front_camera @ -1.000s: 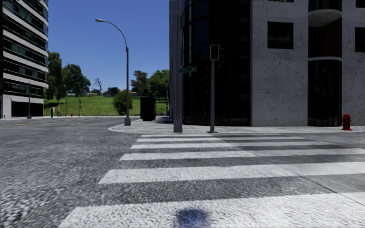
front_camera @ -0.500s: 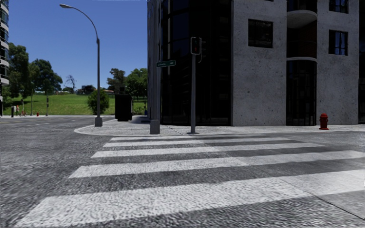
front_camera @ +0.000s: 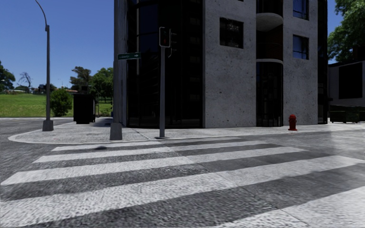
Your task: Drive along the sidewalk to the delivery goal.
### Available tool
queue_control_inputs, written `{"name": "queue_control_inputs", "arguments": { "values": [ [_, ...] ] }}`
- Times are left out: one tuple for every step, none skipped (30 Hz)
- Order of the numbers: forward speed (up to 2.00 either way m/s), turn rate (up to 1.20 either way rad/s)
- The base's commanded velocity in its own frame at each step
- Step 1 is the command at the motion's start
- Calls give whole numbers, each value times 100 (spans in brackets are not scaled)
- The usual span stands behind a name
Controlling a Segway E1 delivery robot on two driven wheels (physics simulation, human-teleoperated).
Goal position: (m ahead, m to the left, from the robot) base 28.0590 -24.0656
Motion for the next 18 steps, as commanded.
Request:
{"name": "queue_control_inputs", "arguments": {
  "values": [
    [200, -26],
    [200, -26],
    [200, 0],
    [200, 0],
    [200, 0],
    [200, 0],
    [200, 0],
    [200, 0],
    [200, 0],
    [200, 0],
    [200, 0],
    [200, 0],
    [200, 0],
    [200, 0],
    [200, 0],
    [200, 0],
    [200, 0],
    [200, 0]
  ]
}}
